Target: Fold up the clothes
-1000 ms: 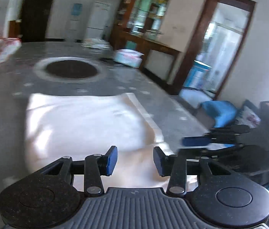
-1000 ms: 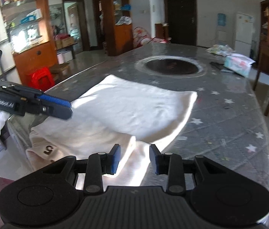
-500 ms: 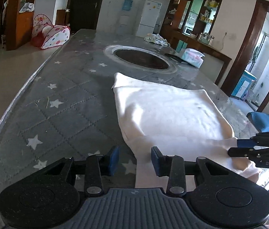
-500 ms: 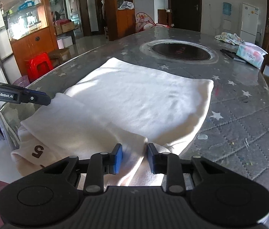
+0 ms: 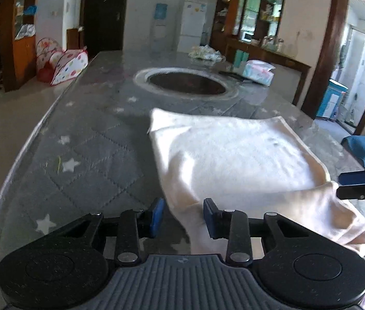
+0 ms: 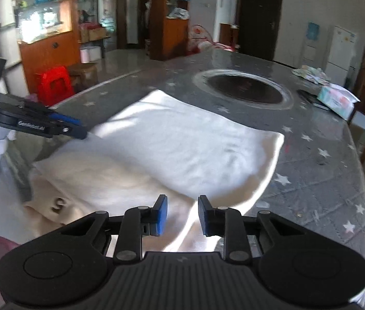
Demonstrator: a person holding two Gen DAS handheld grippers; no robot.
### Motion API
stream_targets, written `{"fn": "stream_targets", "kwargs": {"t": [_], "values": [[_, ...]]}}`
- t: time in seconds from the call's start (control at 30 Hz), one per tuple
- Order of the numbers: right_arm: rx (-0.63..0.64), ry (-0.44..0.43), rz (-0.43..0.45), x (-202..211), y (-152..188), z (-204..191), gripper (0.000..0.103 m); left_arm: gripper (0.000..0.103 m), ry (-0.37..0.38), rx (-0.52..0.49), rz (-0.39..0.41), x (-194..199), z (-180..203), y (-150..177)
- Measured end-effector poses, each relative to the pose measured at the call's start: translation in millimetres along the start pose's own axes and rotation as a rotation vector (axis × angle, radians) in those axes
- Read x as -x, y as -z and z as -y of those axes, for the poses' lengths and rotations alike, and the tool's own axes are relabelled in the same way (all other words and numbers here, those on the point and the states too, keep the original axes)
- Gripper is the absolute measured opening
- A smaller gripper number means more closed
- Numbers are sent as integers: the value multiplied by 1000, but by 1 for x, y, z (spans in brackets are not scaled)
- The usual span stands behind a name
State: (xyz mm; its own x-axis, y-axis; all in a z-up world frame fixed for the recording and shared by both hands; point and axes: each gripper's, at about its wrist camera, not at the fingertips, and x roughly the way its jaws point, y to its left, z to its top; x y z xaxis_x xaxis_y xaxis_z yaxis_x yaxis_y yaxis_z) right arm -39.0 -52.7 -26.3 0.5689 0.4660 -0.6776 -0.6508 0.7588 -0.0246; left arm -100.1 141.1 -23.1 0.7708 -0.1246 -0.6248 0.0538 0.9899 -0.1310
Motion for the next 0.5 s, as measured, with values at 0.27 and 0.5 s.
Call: {"fn": "stream_targets", "kwargs": {"t": [0.27, 0.5], "values": [[80, -87, -72, -7, 16, -19, 25, 37, 105, -134, -21, 23, 24, 9], [133, -91, -62, 12, 19, -24, 32, 38, 131, -300, -51, 46, 36, 27]]}}
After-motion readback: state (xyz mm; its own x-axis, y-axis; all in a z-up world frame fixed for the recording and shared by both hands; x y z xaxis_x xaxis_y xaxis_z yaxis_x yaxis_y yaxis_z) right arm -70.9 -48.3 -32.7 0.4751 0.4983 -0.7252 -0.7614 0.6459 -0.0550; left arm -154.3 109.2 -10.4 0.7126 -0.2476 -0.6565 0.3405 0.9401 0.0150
